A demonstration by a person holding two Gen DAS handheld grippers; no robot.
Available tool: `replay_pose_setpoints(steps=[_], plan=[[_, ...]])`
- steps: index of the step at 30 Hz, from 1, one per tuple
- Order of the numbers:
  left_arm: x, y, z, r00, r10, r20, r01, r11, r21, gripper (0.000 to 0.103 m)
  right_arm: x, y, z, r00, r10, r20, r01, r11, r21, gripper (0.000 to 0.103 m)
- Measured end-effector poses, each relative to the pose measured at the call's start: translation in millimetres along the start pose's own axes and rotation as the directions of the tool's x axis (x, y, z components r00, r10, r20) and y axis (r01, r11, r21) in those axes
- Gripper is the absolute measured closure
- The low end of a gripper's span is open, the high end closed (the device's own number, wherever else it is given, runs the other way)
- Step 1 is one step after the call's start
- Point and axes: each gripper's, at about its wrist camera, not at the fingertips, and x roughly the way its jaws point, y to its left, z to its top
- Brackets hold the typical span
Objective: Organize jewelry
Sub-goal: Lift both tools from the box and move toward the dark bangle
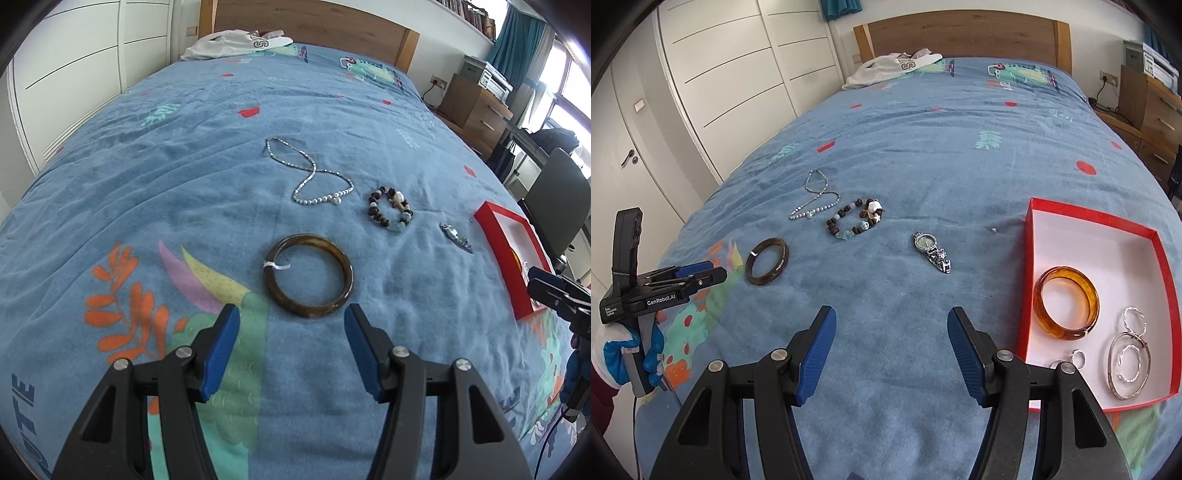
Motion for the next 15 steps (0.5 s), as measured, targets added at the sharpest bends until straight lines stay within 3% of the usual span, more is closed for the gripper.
replay_pose_setpoints(steps=[15], plan=[[28, 2, 14, 1.000, 0.000, -0.016, 0.000, 1.000, 0.006, 0.046, 29, -5, 5, 1.000, 0.020, -0.021, -0.020, 1.000, 0.015, 0.041]])
